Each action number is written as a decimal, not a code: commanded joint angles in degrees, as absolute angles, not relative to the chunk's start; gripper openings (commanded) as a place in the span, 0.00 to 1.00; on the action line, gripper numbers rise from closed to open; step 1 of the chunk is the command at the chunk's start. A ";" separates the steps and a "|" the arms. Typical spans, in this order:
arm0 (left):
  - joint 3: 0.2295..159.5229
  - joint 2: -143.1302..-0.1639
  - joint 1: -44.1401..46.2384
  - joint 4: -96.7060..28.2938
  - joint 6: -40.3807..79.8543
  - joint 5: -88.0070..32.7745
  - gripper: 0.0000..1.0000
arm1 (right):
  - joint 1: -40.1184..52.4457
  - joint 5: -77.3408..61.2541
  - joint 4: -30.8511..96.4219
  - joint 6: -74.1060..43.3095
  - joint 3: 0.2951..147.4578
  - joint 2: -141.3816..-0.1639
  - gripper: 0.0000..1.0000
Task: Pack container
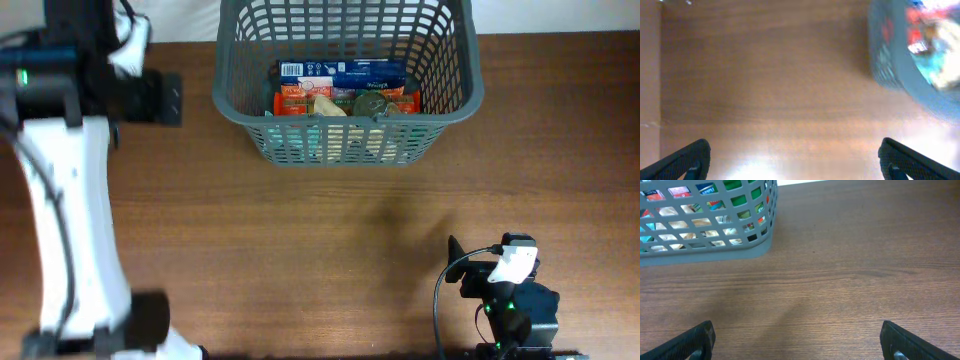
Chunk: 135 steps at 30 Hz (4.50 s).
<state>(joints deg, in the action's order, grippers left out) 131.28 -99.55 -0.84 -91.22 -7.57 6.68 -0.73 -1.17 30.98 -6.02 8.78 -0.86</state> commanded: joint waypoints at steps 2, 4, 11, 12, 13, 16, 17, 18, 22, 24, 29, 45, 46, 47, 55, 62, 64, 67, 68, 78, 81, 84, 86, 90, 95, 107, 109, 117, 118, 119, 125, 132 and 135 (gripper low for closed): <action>115.77 -86.08 -0.89 -82.65 -6.90 6.79 0.99 | -0.38 -1.52 30.81 -6.50 8.32 -0.21 0.99; 108.77 -80.12 -0.89 -73.54 -6.90 6.81 0.99 | -0.38 -1.52 30.81 -6.50 8.32 -0.21 0.99; 84.31 -56.03 -0.91 -39.53 -6.90 6.85 0.99 | -0.38 -1.52 30.81 -6.50 8.32 -0.21 0.99; 80.97 -52.77 -0.91 -36.62 -6.90 6.85 0.99 | -0.38 -1.52 30.81 -6.50 8.32 -0.21 0.99; 78.22 -50.11 -0.91 -35.05 -6.92 6.85 0.99 | -0.38 -1.52 30.81 -6.50 8.32 -0.21 0.99; 68.97 -41.34 -0.91 -33.85 -6.94 7.05 0.99 | -0.38 -1.52 30.81 -6.50 8.32 -0.21 0.99; 66.46 -39.05 -0.91 -33.34 -6.94 7.51 0.99 | -0.38 -1.52 30.81 -6.50 8.32 -0.21 0.99; 63.07 -36.07 -0.91 -32.36 -6.94 8.05 0.99 | -0.38 -1.52 30.81 -6.50 8.32 -0.21 0.99; 52.88 -28.58 -0.91 -28.40 -6.94 8.19 0.99 | -0.38 -1.52 30.81 -6.50 8.32 -0.21 0.99; 47.20 -24.97 -0.91 -25.74 -6.92 8.19 0.99 | -0.38 -1.52 30.81 -6.50 8.32 -0.21 0.99; 33.98 -16.45 -0.91 -18.63 -6.92 8.14 0.99 | -0.38 -1.52 30.81 -6.50 8.32 -0.21 0.99; 2.50 -0.27 -1.02 1.93 -6.90 8.14 0.99 | -0.38 -1.52 30.81 -6.50 8.32 -0.21 0.99; 1.74 -0.27 -1.02 1.96 -6.90 8.12 0.99 | -0.38 -1.52 30.81 -6.50 8.32 -0.21 0.99; 0.95 -0.27 -1.02 1.96 -6.90 8.12 0.99 | -0.38 -1.52 30.81 -6.50 8.32 -0.21 0.99; 0.51 -0.30 -1.02 -3.90 -6.92 7.90 0.99 | -0.38 -1.52 30.81 -6.50 8.32 -0.21 0.99; 0.51 -0.34 -1.02 -3.90 -6.92 7.90 0.99 | -0.38 -1.52 30.81 -6.50 8.32 -0.21 0.99; 0.51 -0.34 -1.02 -3.92 -6.92 7.90 0.99 | -0.38 -1.52 30.81 -6.50 8.32 -0.21 0.99; 0.51 -0.34 -1.02 -3.90 -6.92 7.90 0.99 | -0.38 -1.52 30.81 -6.50 8.32 -0.21 0.99; 0.51 -0.34 -1.02 -3.90 -6.92 7.90 0.99 | -0.38 -1.52 30.81 -6.50 8.32 -0.21 0.99; 0.51 -0.34 -1.02 -3.90 -6.92 7.90 0.99 | -0.38 -1.52 30.81 -6.50 8.32 -0.21 0.99; 0.51 -0.34 -1.02 -3.92 -6.92 7.90 0.99 | -0.38 -1.50 30.81 -6.50 8.32 -0.21 0.99; 0.51 -0.34 -1.02 -3.92 -6.92 7.90 0.99 | -0.38 -1.50 30.81 -6.50 8.32 -0.23 0.99; 0.51 -0.34 -1.02 -3.92 -6.92 7.90 0.99 | -0.38 -1.52 30.81 -6.50 8.32 -0.32 0.99; 0.51 -0.34 -1.02 -3.90 -6.92 7.90 0.99 | -0.38 -1.52 30.81 -6.50 8.32 -0.32 0.99; 0.51 -0.34 -1.02 -3.90 -6.92 7.90 0.99 | -0.38 -1.52 30.81 -6.50 8.32 -0.32 0.99; 0.51 -0.34 -1.02 -3.90 -6.92 7.90 0.99 | -0.38 -1.52 30.81 -6.50 8.32 -0.32 0.99; 0.51 -0.34 -1.02 -3.92 -6.92 7.90 0.99 | -0.38 -1.52 30.81 -6.50 8.32 -0.32 0.99; 0.51 -0.34 -1.02 -3.92 -6.92 7.90 0.99 | -0.38 -1.52 30.79 -6.50 8.32 -0.32 0.99; 0.51 -0.34 -1.02 -3.92 -6.92 7.90 0.99 | -0.38 -1.52 30.81 -6.50 8.32 -0.32 0.99; 0.51 -0.34 -1.02 -3.92 -6.92 7.90 0.99 | -0.38 -1.52 30.81 -6.50 8.32 -0.32 0.99; 0.51 -0.34 -1.02 -3.90 -6.92 7.90 0.99 | -0.38 -1.52 30.81 -6.50 8.32 -0.32 0.99; 0.51 -0.34 -1.02 -3.90 -6.92 7.90 0.99 | -0.38 -1.52 30.81 -6.50 8.32 -0.32 0.99; 0.51 -0.34 -1.02 -3.92 -6.92 7.90 0.99 | -0.38 -1.52 30.81 -6.50 8.32 -0.32 0.99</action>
<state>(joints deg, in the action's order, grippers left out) 0.86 -0.84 -0.78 -3.90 -7.42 7.51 -0.73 -1.19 30.98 -6.04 8.78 -0.80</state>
